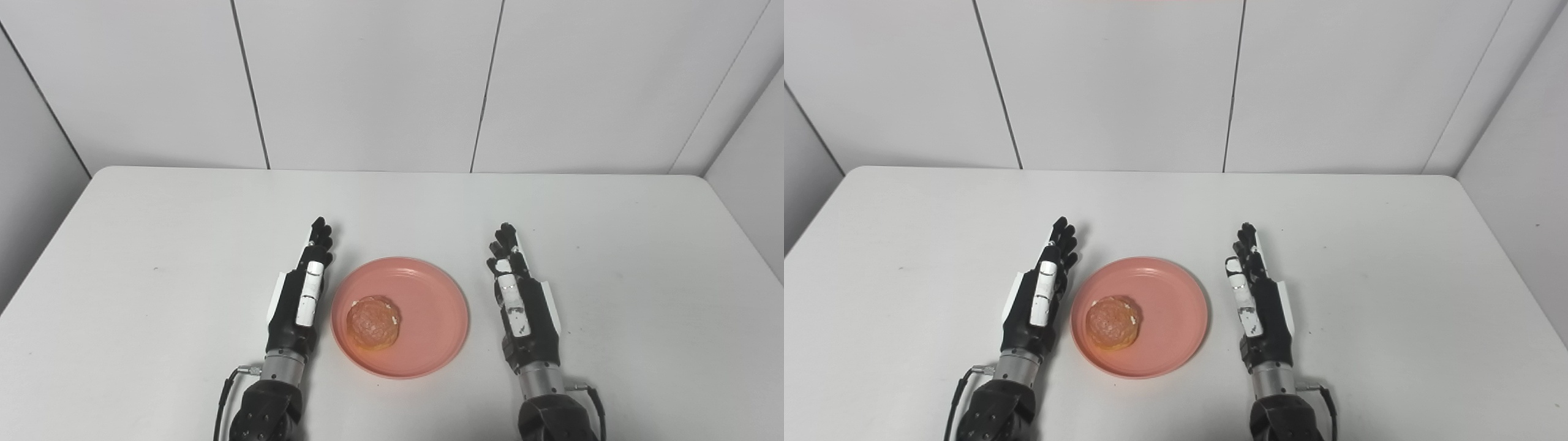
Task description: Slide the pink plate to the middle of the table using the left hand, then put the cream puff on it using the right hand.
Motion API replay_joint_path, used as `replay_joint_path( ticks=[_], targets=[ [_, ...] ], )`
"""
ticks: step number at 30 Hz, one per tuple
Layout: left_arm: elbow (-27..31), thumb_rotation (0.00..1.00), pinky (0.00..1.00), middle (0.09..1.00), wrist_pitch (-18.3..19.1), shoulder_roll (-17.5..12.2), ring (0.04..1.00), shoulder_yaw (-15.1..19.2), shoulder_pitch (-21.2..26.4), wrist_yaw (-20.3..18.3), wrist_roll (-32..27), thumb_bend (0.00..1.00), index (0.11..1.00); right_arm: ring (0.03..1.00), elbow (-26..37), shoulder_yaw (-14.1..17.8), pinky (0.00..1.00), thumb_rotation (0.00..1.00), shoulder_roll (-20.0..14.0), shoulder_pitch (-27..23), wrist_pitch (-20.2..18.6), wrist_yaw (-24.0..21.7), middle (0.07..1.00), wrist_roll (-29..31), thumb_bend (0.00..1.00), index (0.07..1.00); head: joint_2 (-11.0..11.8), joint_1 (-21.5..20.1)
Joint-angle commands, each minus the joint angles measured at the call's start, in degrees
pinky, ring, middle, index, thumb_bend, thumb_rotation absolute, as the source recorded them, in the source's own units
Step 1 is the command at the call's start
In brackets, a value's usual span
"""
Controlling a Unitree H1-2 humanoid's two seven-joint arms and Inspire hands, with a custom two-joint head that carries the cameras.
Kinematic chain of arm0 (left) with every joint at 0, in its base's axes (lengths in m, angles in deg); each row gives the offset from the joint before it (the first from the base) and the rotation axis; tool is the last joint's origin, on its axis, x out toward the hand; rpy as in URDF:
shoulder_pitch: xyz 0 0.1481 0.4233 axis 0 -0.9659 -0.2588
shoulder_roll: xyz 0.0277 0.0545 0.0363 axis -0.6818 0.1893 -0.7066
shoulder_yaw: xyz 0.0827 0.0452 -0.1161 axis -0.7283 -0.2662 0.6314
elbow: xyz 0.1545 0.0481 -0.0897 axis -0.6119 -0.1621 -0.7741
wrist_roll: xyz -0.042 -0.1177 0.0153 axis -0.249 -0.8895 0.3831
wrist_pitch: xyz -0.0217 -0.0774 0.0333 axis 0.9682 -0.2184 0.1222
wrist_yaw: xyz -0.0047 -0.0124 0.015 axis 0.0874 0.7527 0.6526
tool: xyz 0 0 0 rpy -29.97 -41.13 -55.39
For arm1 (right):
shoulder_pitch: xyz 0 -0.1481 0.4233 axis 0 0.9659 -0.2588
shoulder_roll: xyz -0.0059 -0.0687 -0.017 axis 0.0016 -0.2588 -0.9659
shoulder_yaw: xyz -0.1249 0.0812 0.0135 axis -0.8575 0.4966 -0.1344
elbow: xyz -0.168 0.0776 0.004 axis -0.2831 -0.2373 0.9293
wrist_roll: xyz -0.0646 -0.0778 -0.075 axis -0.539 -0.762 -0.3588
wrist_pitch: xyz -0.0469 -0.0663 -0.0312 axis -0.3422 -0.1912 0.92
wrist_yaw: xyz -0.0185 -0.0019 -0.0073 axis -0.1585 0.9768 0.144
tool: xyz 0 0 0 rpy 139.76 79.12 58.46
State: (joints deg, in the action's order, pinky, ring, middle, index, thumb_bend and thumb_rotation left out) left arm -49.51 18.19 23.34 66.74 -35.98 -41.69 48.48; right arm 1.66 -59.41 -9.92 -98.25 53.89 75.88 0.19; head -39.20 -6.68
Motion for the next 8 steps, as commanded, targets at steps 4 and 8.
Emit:
replay_joint_path(
  ticks=[4, 8],
  targets=[
    [-2.12, 1.0, 1.0, 1.0, -3.21, 0.38, 1.0, -0.32, -0.19, 0.61, 0.65, 0.62, 1.0, 1.0, -0.12, -0.32, 1.0, 0.83, -0.16, -0.8, 2.81, -1.55, 1.0, 0.76, 0.76, 0.981, 0.03, 0.06],
    [-1.93, 1.0, 1.0, 1.0, -2.83, 0.24, 1.0, -0.39, -0.31, 0.81, 1.04, 0.63, 1.0, 1.0, -0.36, 0.0, 1.0, 0.81, -0.13, -1.06, 2.17, -1.12, 1.0, 0.7, 0.75, 0.975, -0.15, 0.11]
  ],
)
